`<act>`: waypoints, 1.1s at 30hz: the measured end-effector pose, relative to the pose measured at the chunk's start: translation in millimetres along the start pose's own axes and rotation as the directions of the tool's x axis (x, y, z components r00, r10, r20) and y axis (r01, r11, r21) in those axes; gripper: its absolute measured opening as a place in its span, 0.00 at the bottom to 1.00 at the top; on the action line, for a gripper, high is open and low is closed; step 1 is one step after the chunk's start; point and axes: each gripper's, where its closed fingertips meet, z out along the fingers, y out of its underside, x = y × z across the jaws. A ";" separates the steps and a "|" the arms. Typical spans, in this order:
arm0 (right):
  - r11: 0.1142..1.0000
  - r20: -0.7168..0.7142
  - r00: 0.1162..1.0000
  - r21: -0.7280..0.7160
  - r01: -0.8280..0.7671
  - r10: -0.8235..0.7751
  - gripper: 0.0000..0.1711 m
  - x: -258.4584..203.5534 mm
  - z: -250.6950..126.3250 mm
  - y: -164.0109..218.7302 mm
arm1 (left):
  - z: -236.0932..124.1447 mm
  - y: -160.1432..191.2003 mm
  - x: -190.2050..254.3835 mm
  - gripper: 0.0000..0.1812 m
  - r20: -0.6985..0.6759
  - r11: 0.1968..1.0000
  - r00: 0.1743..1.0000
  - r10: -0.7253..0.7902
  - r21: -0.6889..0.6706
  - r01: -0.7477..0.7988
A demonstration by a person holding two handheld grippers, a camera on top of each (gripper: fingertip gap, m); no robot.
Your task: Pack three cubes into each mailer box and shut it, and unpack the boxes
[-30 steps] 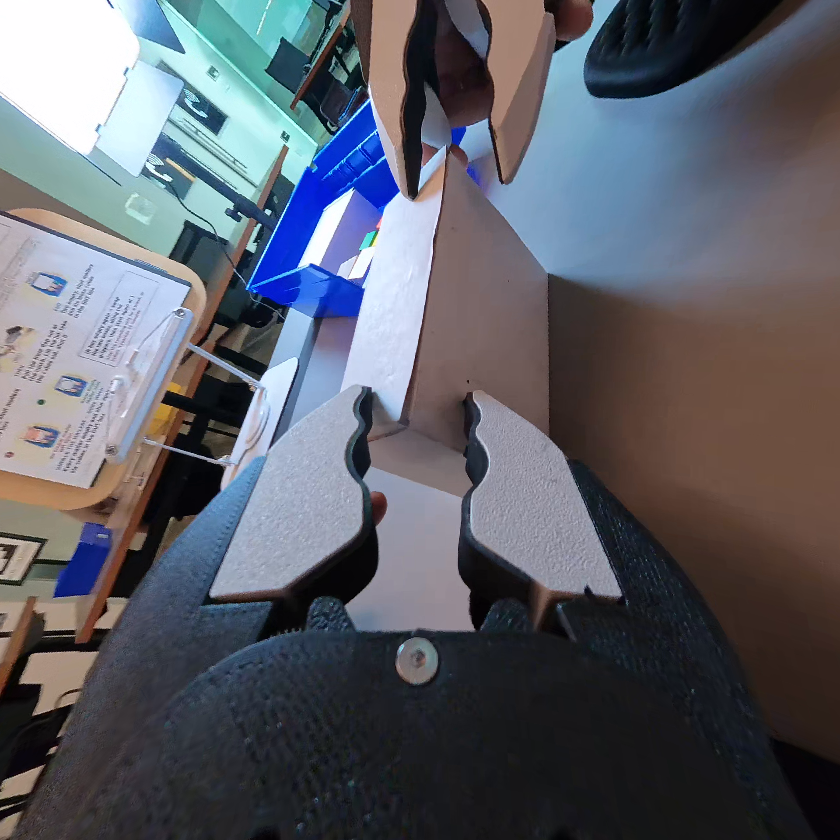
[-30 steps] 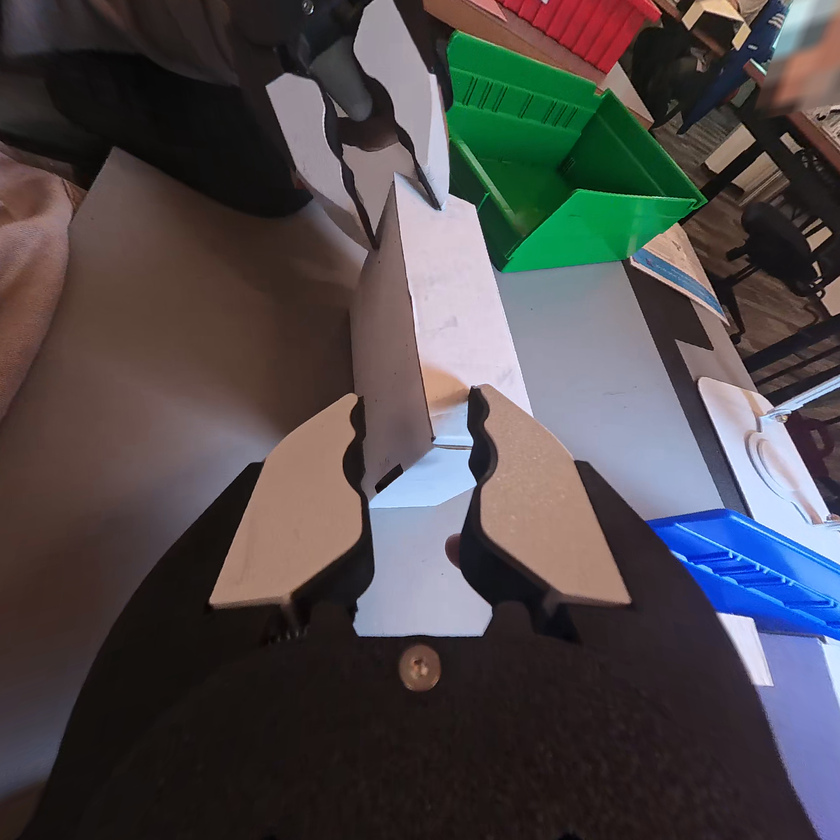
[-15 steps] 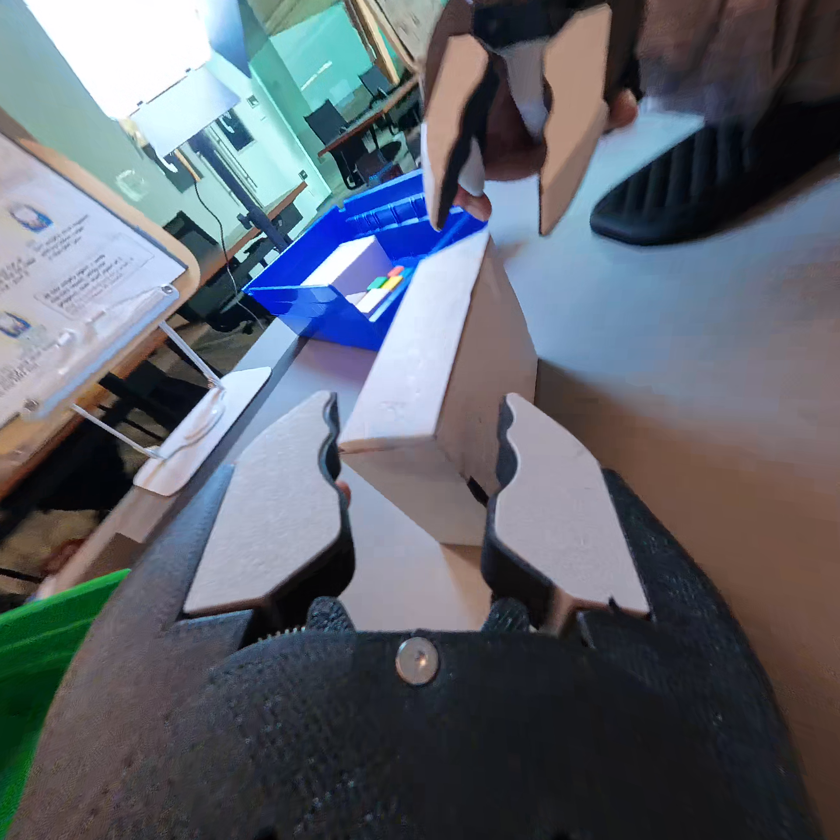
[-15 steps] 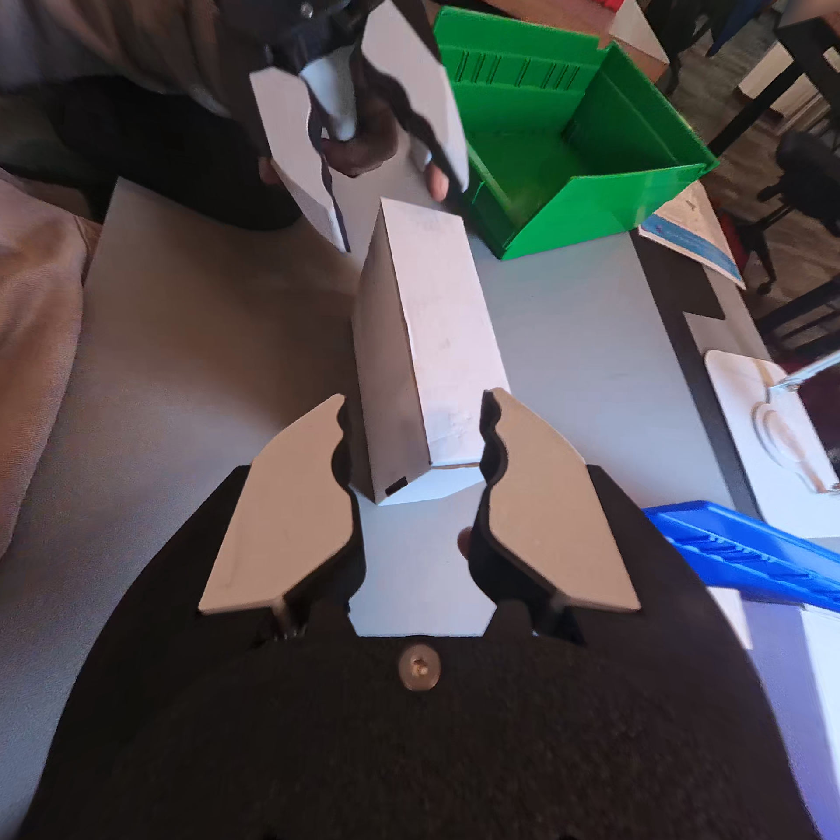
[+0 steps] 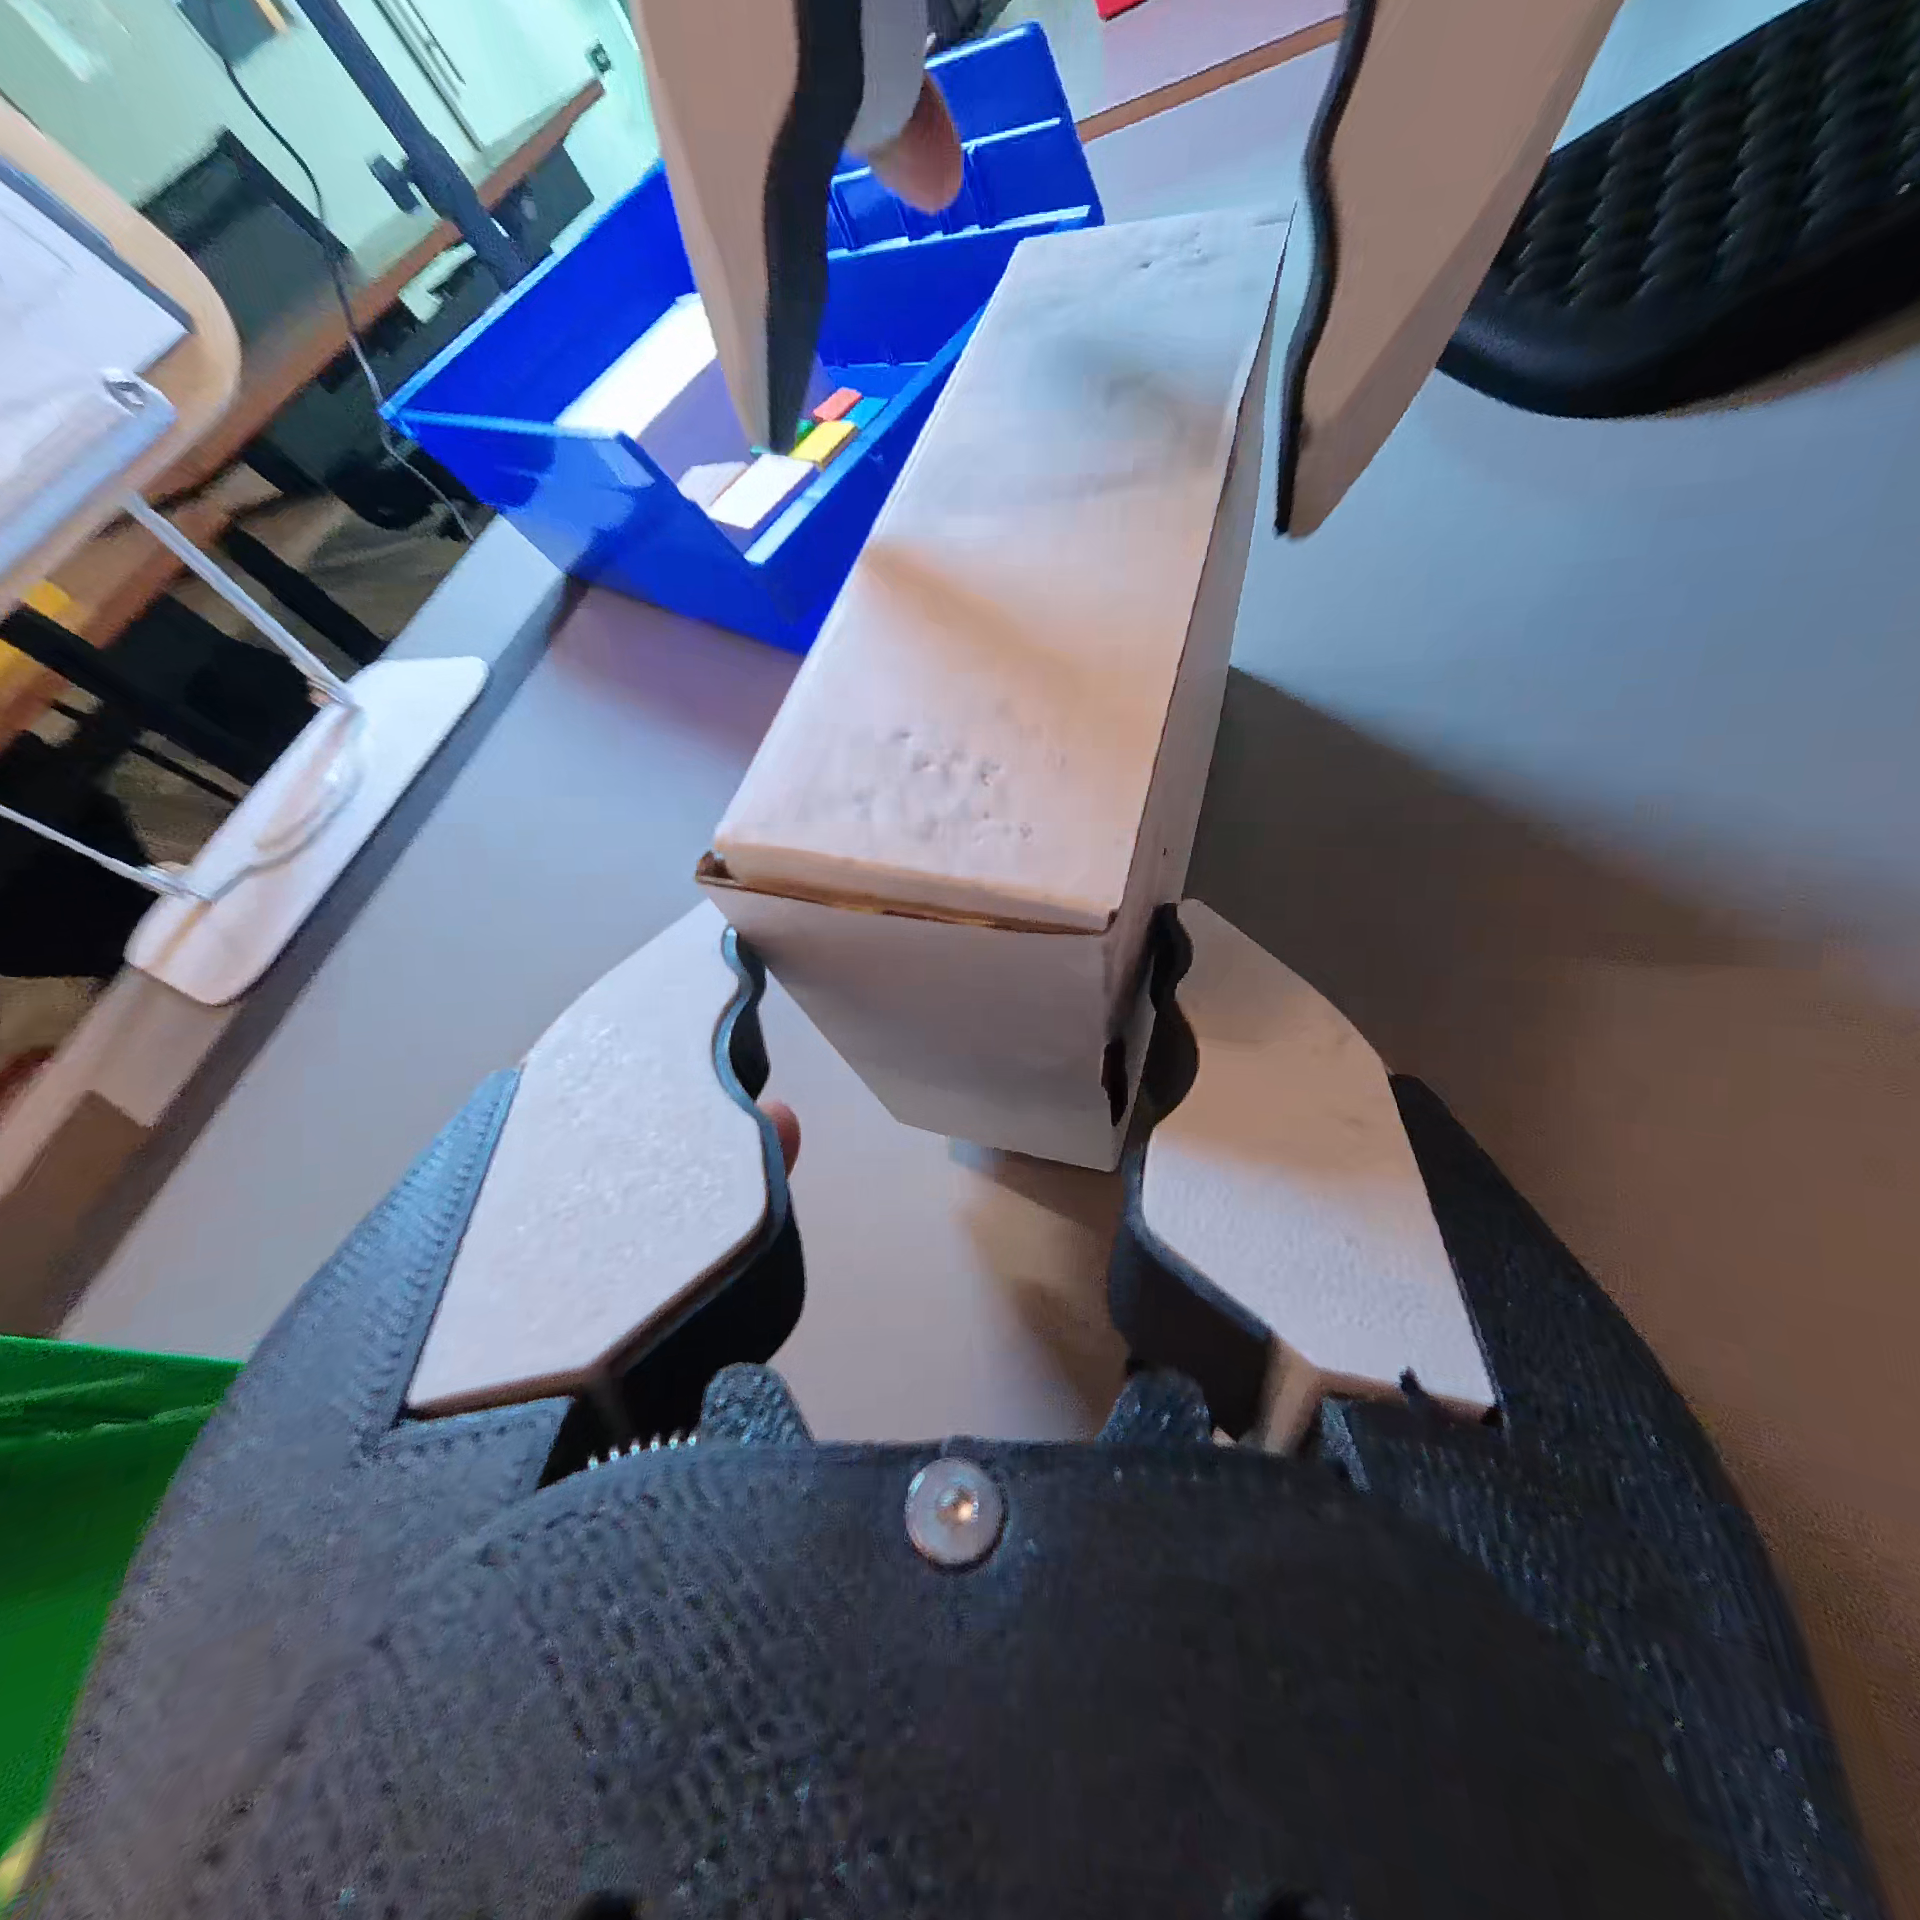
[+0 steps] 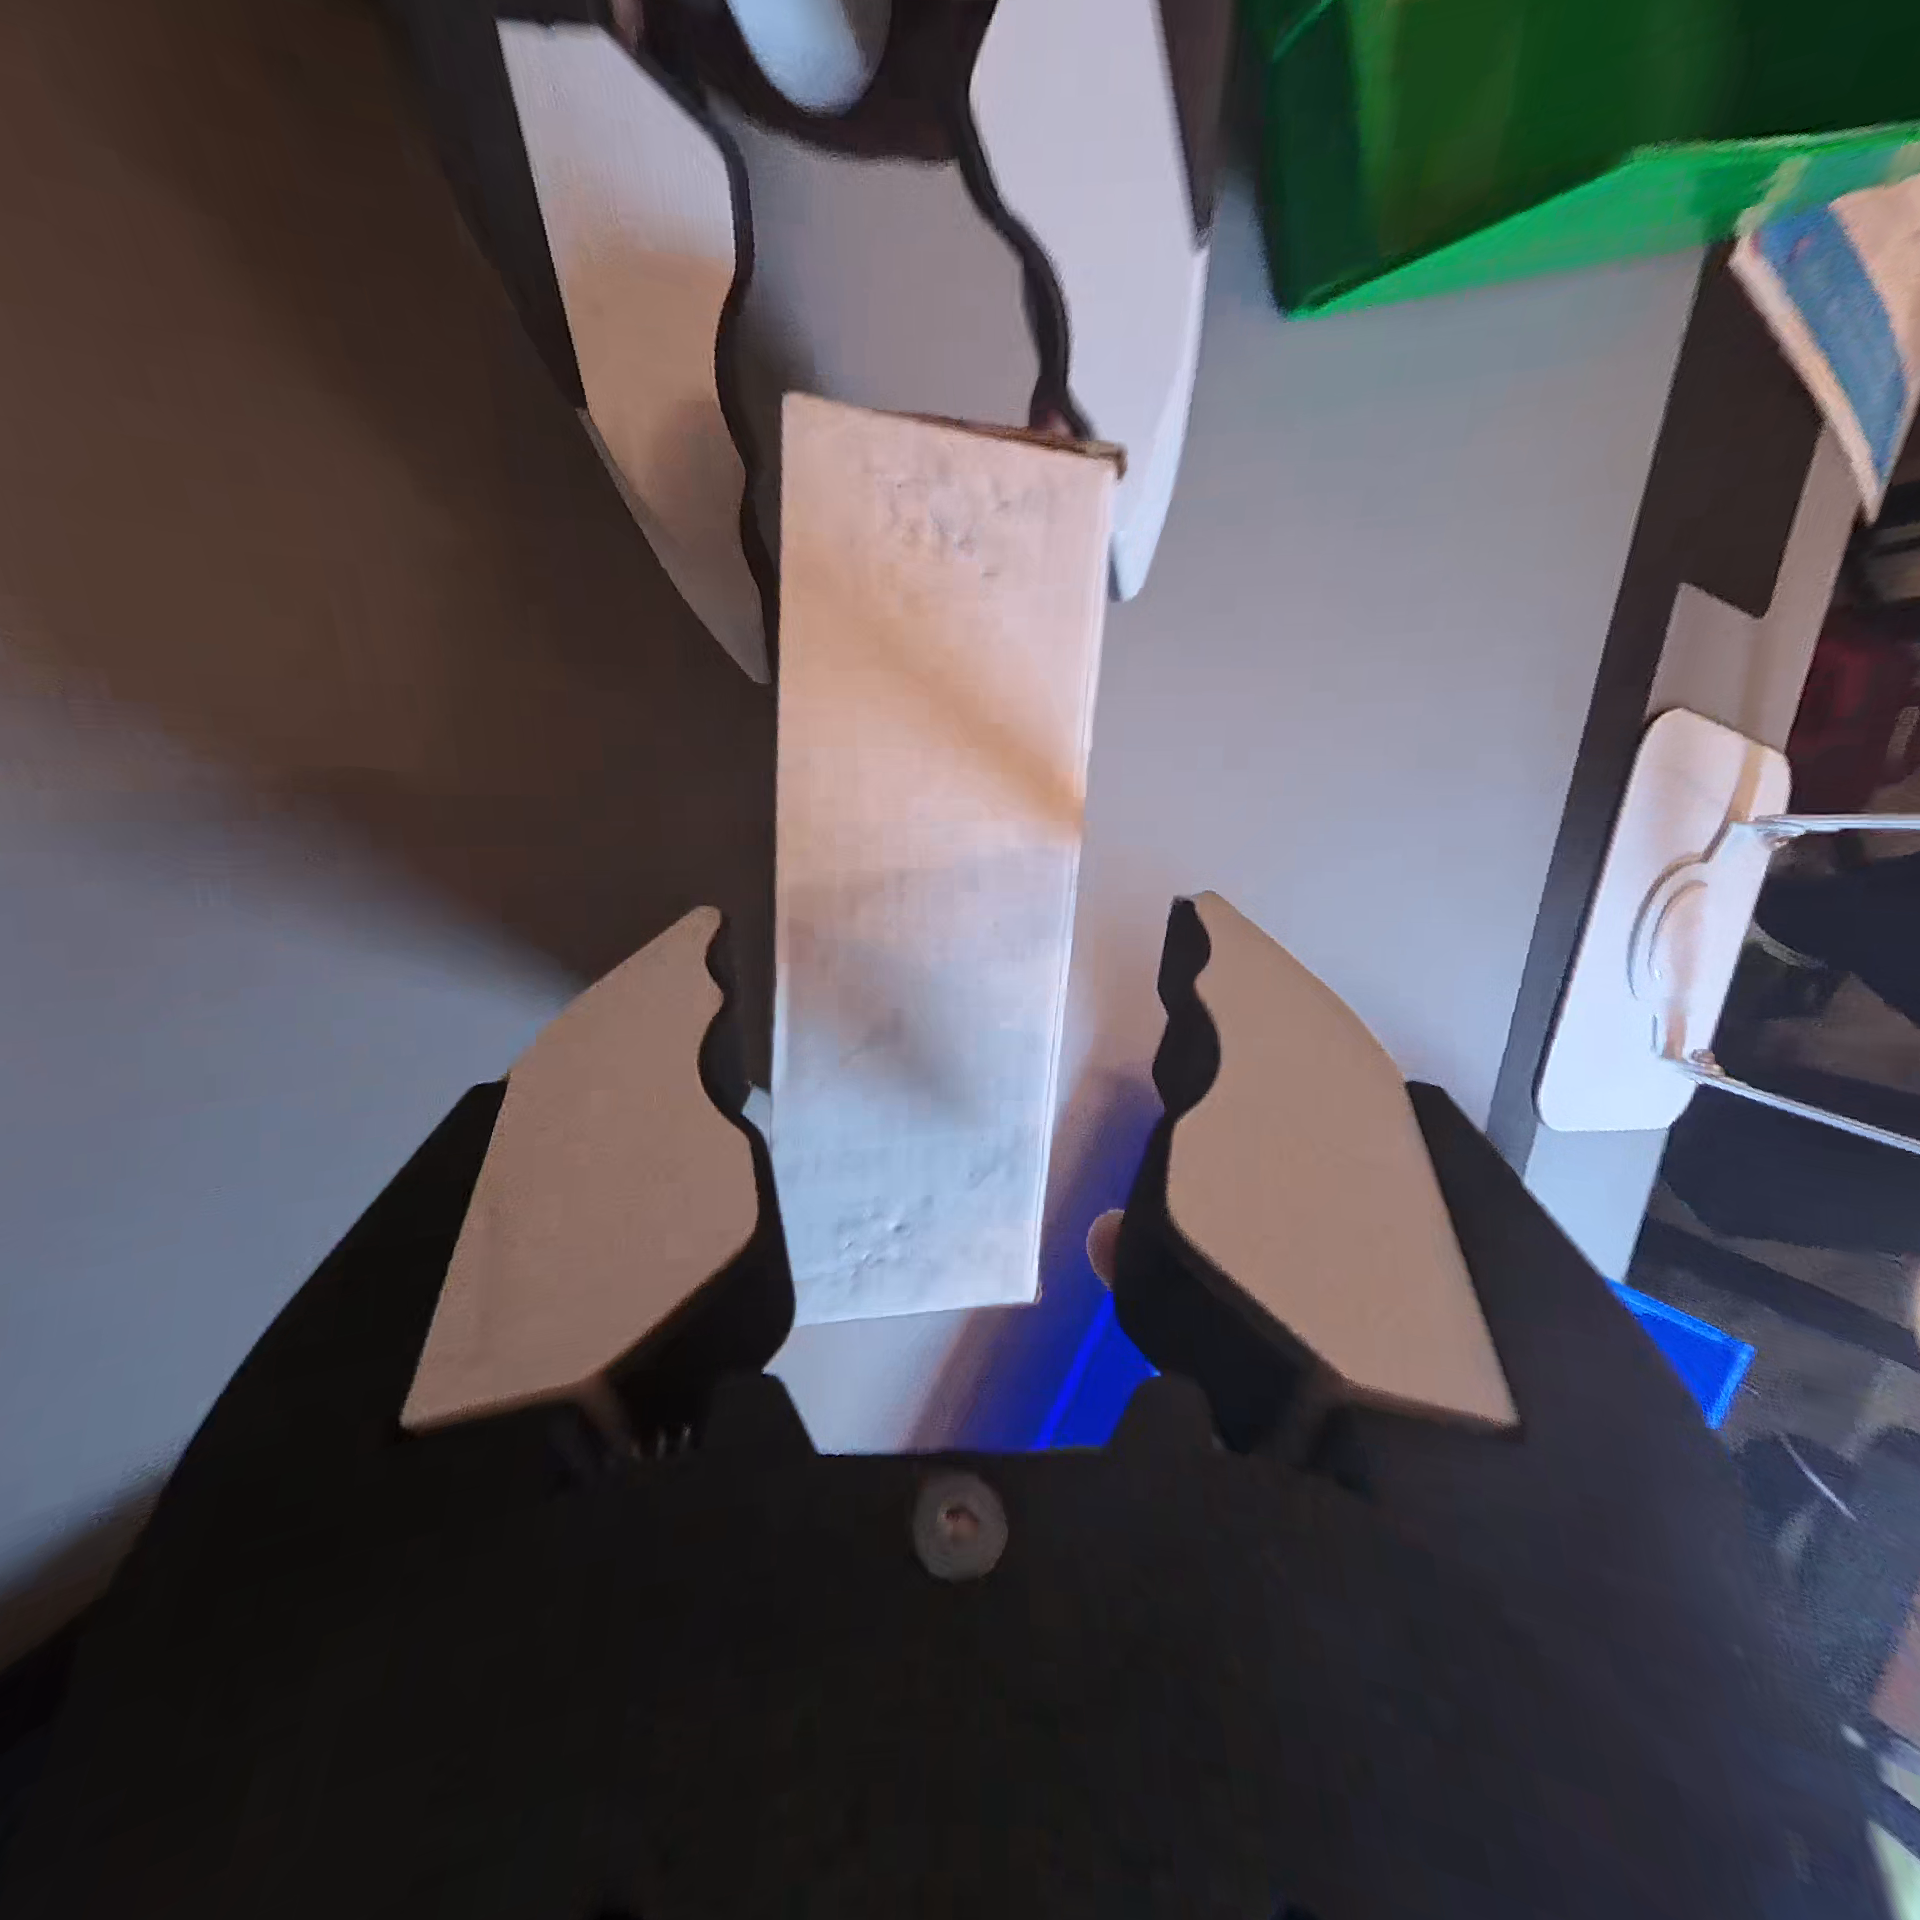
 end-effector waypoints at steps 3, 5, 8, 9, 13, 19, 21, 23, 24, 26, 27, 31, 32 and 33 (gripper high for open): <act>0.982 -0.034 0.993 -0.152 0.111 -0.117 0.39 -5.2 6.5 9.8 | -2.4 -10.4 2.7 0.40 0.063 0.997 0.995 0.077 0.012 -0.078; 0.965 -0.093 0.978 -0.208 0.163 -0.185 0.35 -1.8 2.0 10.3 | -6.3 -17.2 3.0 0.39 0.095 0.991 0.989 0.117 0.048 -0.122; 0.966 -0.181 0.964 -0.208 0.155 -0.194 0.35 11.7 -18.8 10.8 | -18.3 -26.4 -11.3 0.43 0.128 0.993 0.992 0.021 0.113 -0.036; 0.971 -0.232 0.958 -0.208 0.121 -0.169 0.35 24.2 -31.6 15.1 | -24.8 -29.6 -20.0 0.43 0.130 0.988 0.990 -0.046 0.152 0.026; 0.960 -0.538 0.839 -0.269 -0.078 -0.083 0.35 110.6 -100.8 63.7 | -46.5 -29.5 -57.8 0.38 0.143 0.932 0.951 -0.276 0.281 0.228; 0.865 -0.712 0.691 -0.420 -0.274 -0.127 0.35 210.0 -112.0 186.8 | -47.9 -20.3 -66.5 0.38 0.185 0.930 0.938 -0.294 0.284 0.235; 0.846 -0.724 0.676 -0.441 -0.300 -0.138 0.35 226.3 -83.6 223.4 | -46.9 -15.7 -65.4 0.37 0.205 0.940 0.940 -0.272 0.265 0.214; 0.824 -0.734 0.661 -0.466 -0.322 -0.157 0.35 236.0 -54.1 253.3 | -46.0 -8.9 -66.3 0.36 0.216 0.944 0.936 -0.277 0.242 0.224; 0.805 -0.728 0.662 -0.494 -0.328 -0.177 0.35 238.8 -40.7 266.7 | -45.9 -5.4 -67.8 0.36 0.228 0.948 0.934 -0.274 0.229 0.222; 0.760 -0.705 0.667 -0.564 -0.323 -0.239 0.35 242.7 -18.3 289.1 | -46.4 1.1 -72.1 0.36 0.269 0.961 0.932 -0.243 0.197 0.193; 0.733 -0.683 0.682 -0.600 -0.319 -0.262 0.36 242.2 -8.2 299.1 | -46.2 3.9 -73.6 0.35 0.282 0.966 0.931 -0.232 0.183 0.185; 0.728 -0.587 0.785 -0.625 -0.284 -0.198 0.37 234.5 20.9 311.9 | -45.7 13.2 -79.5 0.35 0.319 0.977 0.926 -0.201 0.135 0.166; 0.749 -0.565 0.807 -0.608 -0.265 -0.172 0.38 233.9 22.5 309.2 | -45.8 15.5 -81.2 0.35 0.327 0.979 0.925 -0.194 0.124 0.161; 0.780 -0.541 0.834 -0.568 -0.262 -0.114 0.38 231.2 25.0 305.6 | -46.0 17.2 -82.7 0.35 0.332 0.980 0.923 -0.193 0.119 0.162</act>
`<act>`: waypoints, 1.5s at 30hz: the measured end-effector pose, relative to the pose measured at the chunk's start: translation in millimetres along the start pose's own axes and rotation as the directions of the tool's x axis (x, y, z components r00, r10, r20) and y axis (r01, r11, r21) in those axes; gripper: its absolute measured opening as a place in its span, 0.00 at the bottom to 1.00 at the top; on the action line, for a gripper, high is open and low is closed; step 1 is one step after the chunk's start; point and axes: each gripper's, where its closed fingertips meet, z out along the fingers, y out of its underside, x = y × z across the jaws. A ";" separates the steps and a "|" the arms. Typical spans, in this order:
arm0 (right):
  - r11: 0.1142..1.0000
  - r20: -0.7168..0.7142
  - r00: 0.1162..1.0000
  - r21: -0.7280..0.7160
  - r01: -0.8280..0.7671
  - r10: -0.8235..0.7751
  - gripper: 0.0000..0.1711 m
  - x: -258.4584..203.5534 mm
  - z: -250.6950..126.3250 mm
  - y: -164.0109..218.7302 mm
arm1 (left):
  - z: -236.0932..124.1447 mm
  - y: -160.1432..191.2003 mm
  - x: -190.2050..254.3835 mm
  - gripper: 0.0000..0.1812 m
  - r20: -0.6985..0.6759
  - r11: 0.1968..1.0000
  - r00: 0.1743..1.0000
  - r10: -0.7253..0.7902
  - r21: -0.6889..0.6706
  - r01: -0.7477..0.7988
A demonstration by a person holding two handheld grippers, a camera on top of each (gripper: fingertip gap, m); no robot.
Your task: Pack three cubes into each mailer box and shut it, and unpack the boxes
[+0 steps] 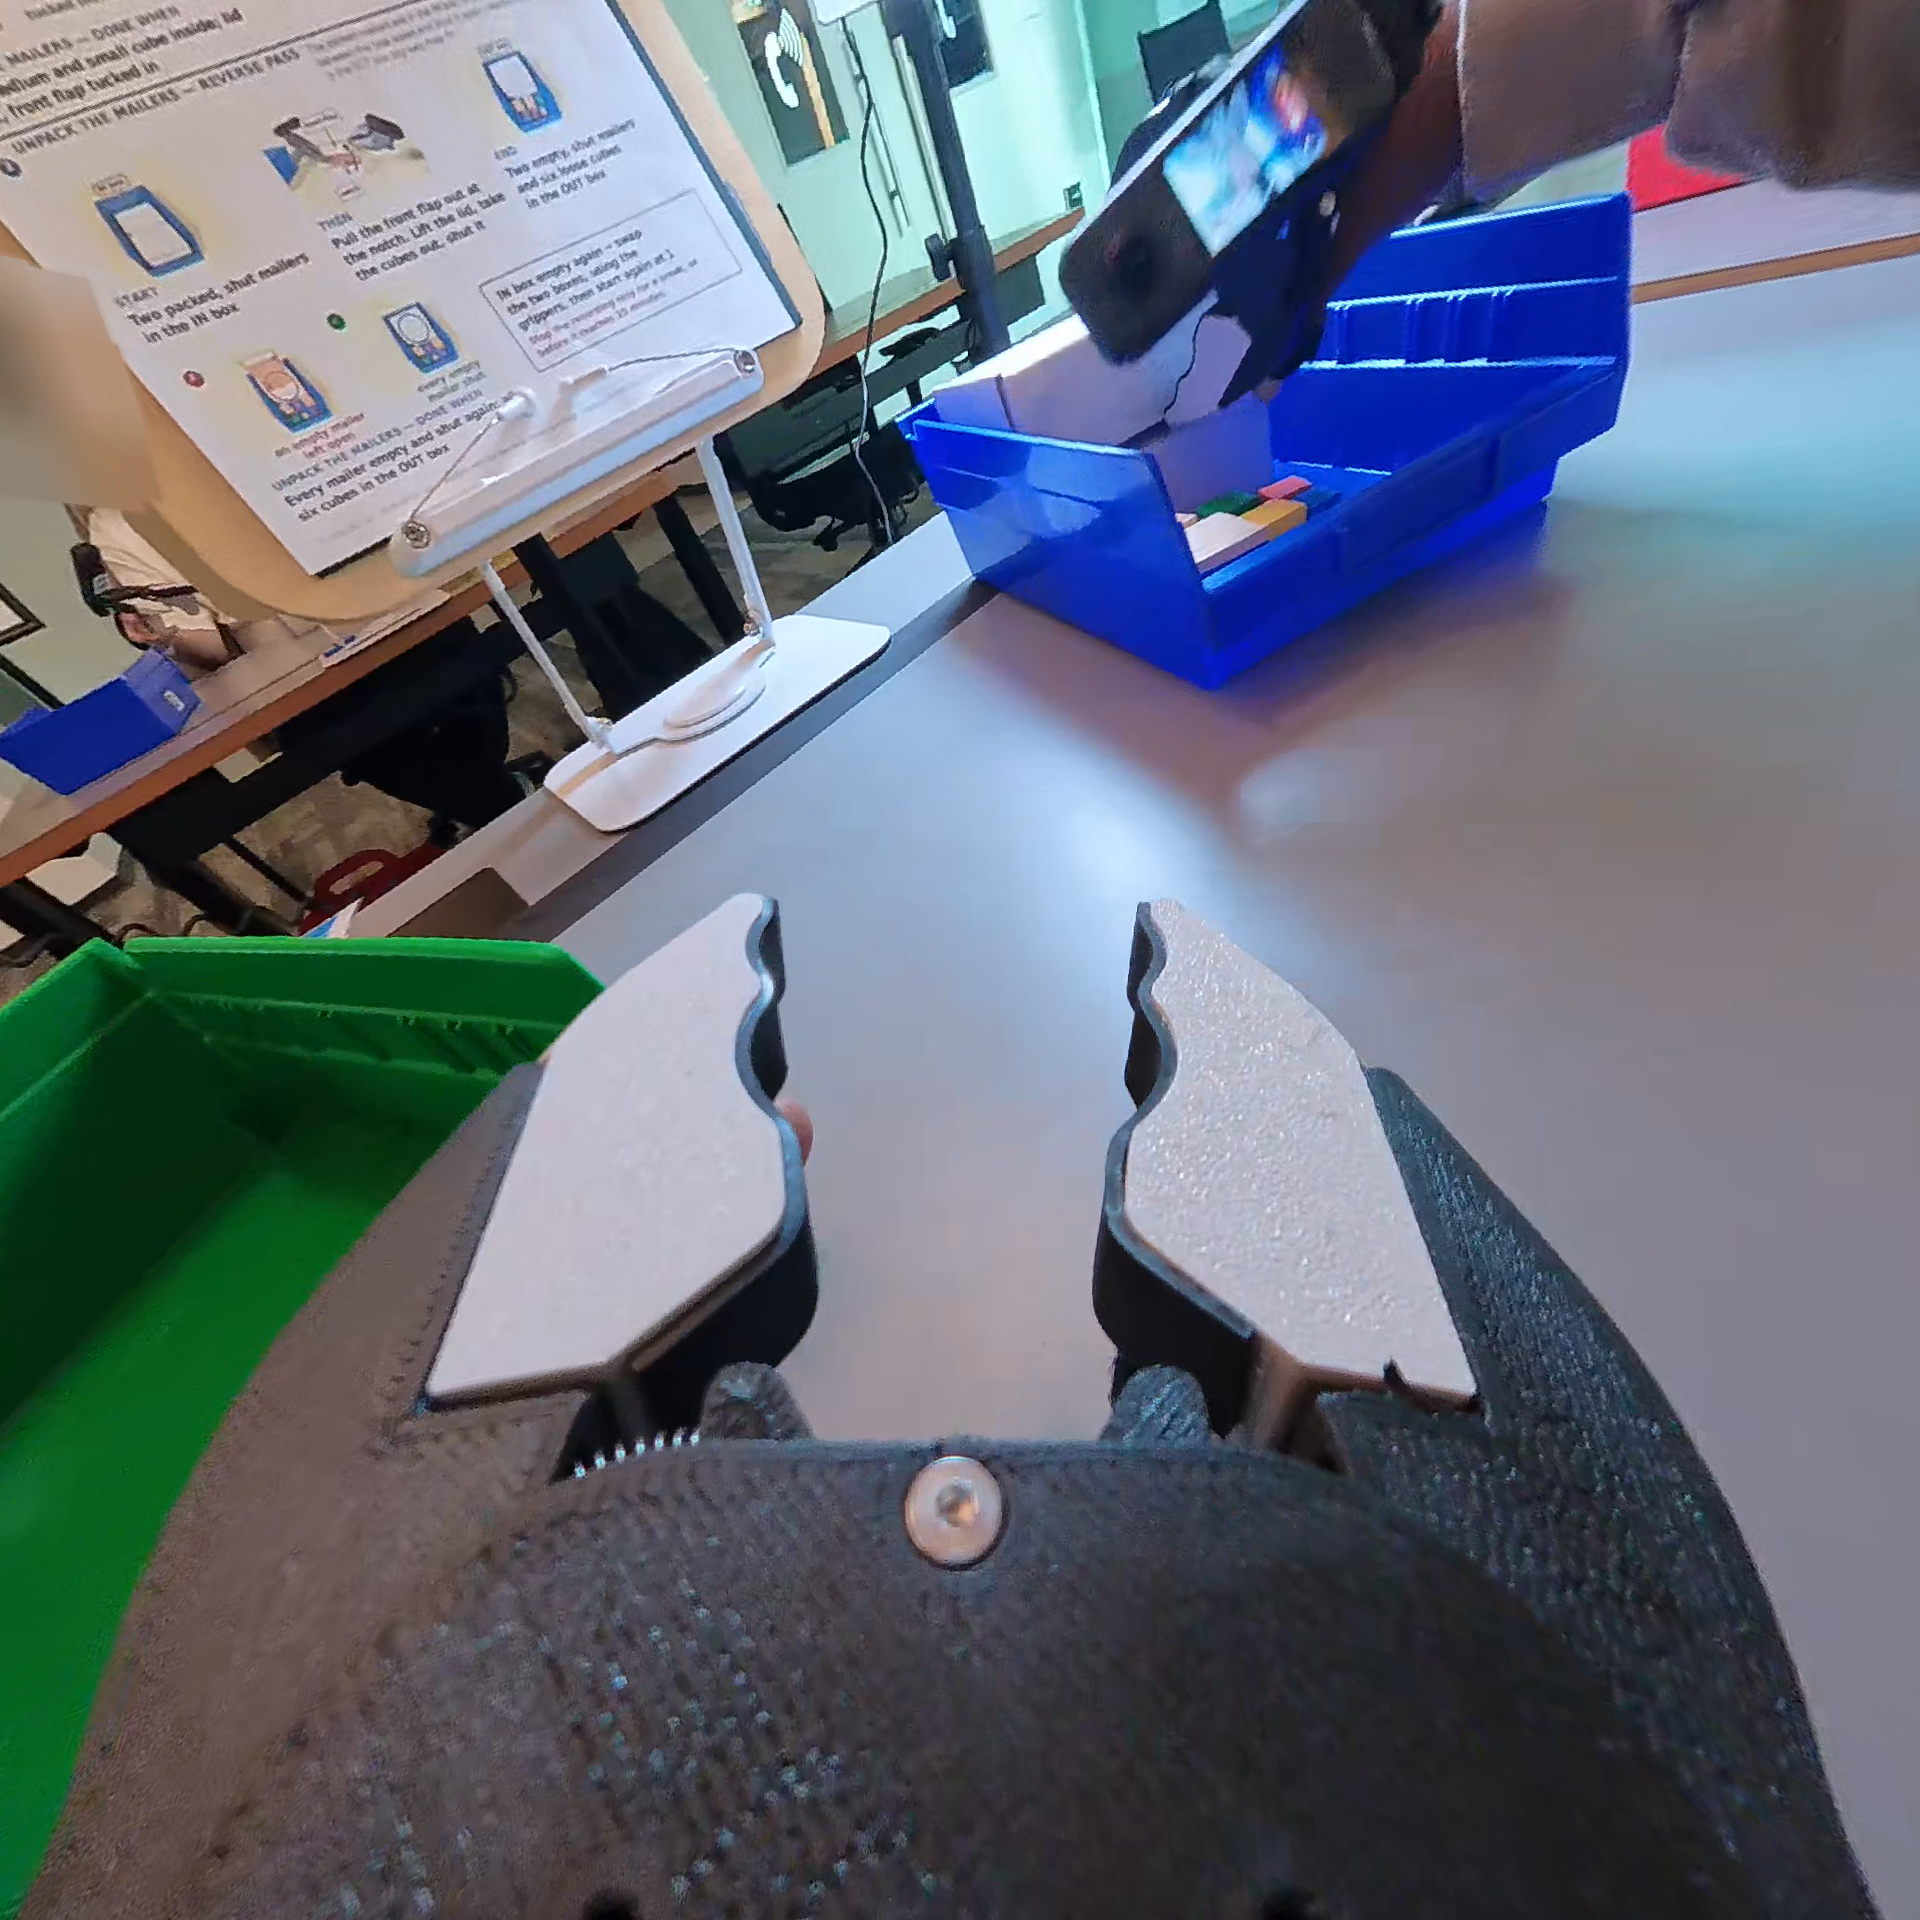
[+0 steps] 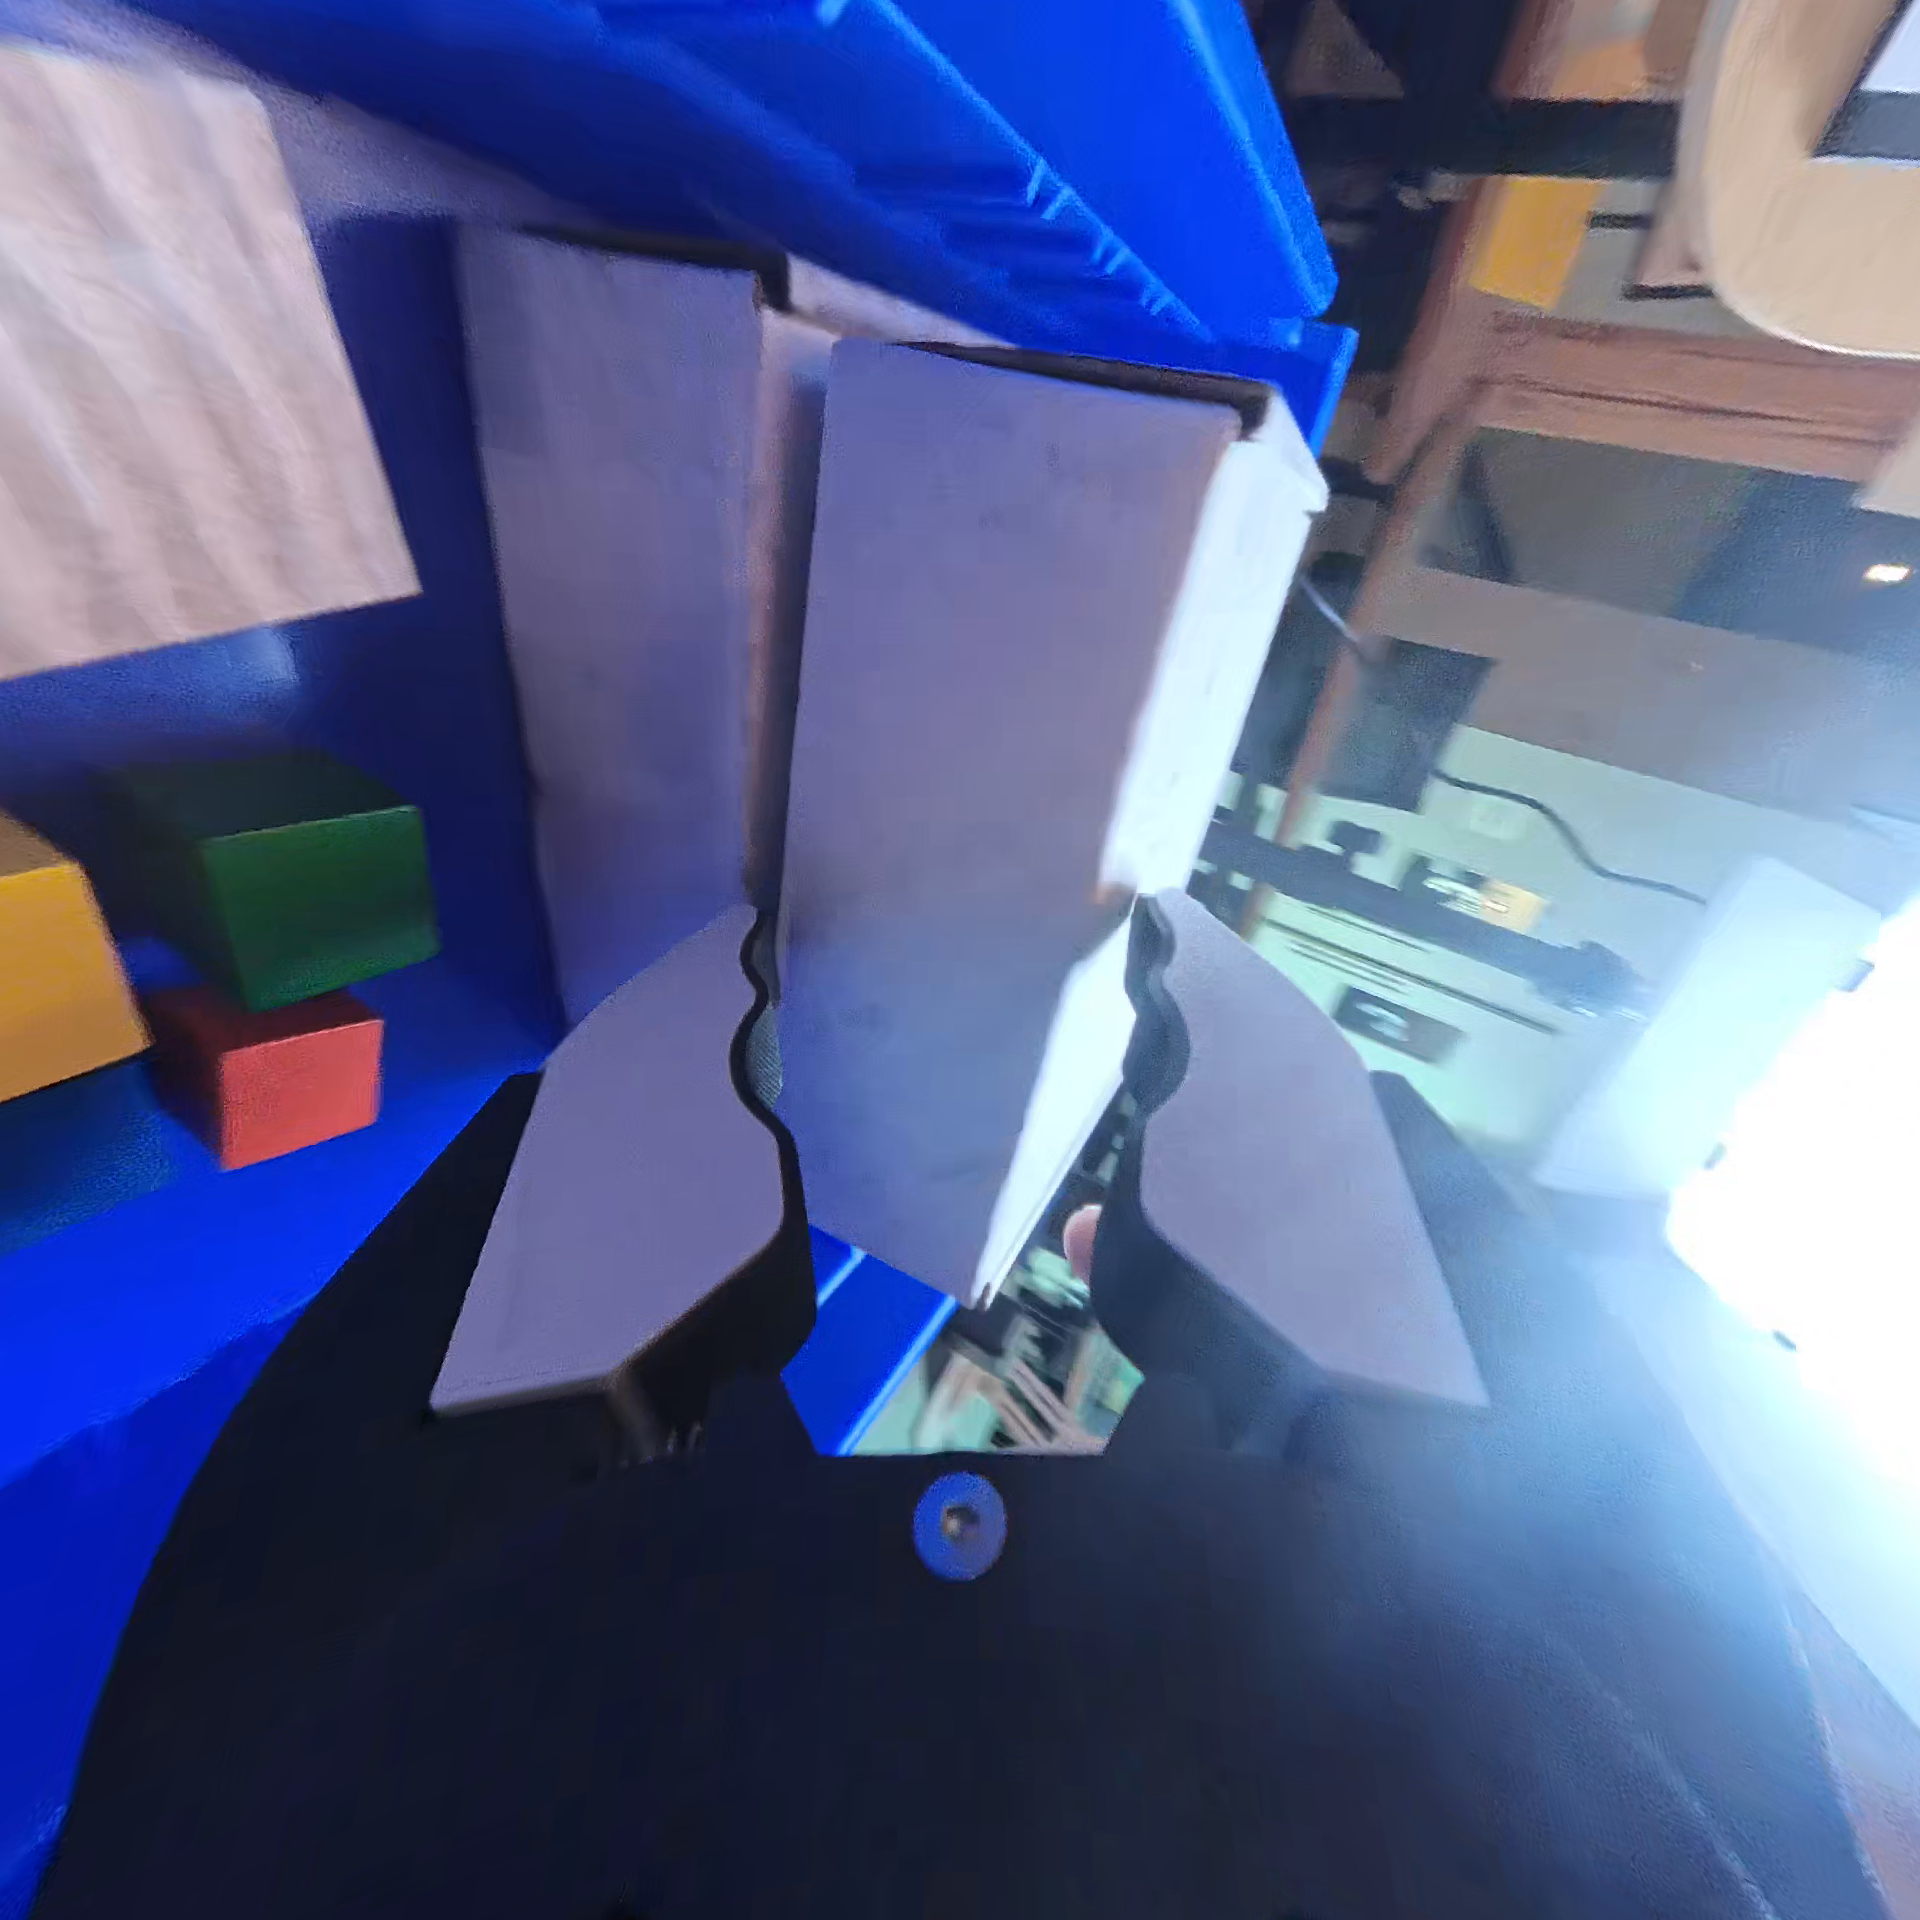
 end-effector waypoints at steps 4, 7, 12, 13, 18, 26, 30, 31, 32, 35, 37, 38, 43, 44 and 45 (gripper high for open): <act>0.983 0.210 0.965 0.060 -0.172 0.156 0.39 -4.6 -5.0 -2.0 | 0.4 5.6 -11.2 0.35 0.028 1.000 1.000 -0.013 -0.024 0.013; 0.969 0.179 0.964 0.114 -0.220 0.198 0.31 4.6 1.0 -5.6 | -1.5 19.1 -28.6 0.38 0.054 0.993 0.998 0.022 -0.115 -0.015; 0.955 0.143 0.968 0.182 -0.233 0.208 0.36 3.4 -9.9 -13.0 | -24.1 53.6 -76.4 0.40 0.094 0.930 0.993 0.069 -0.365 -0.030; 0.940 0.173 0.955 0.202 -0.274 0.241 0.37 0.2 -20.0 -16.9 | -29.1 61.1 -81.0 0.41 0.082 0.913 0.995 0.064 -0.406 -0.025; 0.862 0.404 0.874 0.301 -0.407 0.272 0.37 -39.2 -90.1 -36.5 | -43.0 100.1 -94.7 0.39 0.009 0.800 0.987 0.159 -0.587 -0.124; 0.941 0.648 0.759 0.212 -0.264 0.067 0.34 -129.6 -145.9 -33.9 | -32.2 129.9 -100.8 0.19 -0.070 0.698 0.948 0.311 -0.660 -0.277; 0.971 0.614 0.789 0.183 -0.151 0.007 0.28 -144.9 -128.3 -31.8 | -21.0 124.5 -93.4 0.17 -0.087 0.714 0.938 0.336 -0.626 -0.314; 0.973 0.601 0.799 0.181 -0.140 0.003 0.23 -145.8 -123.1 -33.0 | -18.1 123.0 -91.0 0.17 -0.091 0.715 0.937 0.338 -0.622 -0.318; 0.974 0.584 0.812 0.188 -0.130 -0.005 0.19 -145.4 -118.7 -34.8 | -15.5 121.6 -89.0 0.17 -0.097 0.712 0.933 0.346 -0.621 -0.329; 0.971 0.560 0.828 0.216 -0.108 -0.032 0.18 -145.6 -115.8 -40.1 | -4.9 116.1 -79.2 0.17 -0.131 0.719 0.927 0.351 -0.597 -0.357; 0.970 0.542 0.840 0.219 -0.106 -0.031 0.18 -145.8 -116.3 -41.0 | 5.0 111.3 -71.1 0.17 -0.159 0.724 0.919 0.361 -0.573 -0.383; 0.969 0.533 0.845 0.225 -0.100 -0.036 0.18 -146.6 -117.8 -41.1 | 10.6 108.6 -67.1 0.17 -0.172 0.725 0.914 0.366 -0.562 -0.397; 0.957 0.525 0.848 0.276 -0.085 -0.076 0.18 -160.5 -142.5 -47.2 | 43.3 94.0 -44.2 0.17 -0.244 0.733 0.887 0.393 -0.499 -0.462; 0.954 0.522 0.849 0.288 -0.082 -0.085 0.18 -164.5 -149.6 -49.6 | 49.4 90.8 -38.4 0.17 -0.259 0.735 0.880 0.398 -0.484 -0.475; 0.950 0.515 0.851 0.303 -0.074 -0.098 0.18 -168.5 -157.2 -52.2 | 54.7 87.5 -32.2 0.17 -0.275 0.736 0.873 0.404 -0.469 -0.488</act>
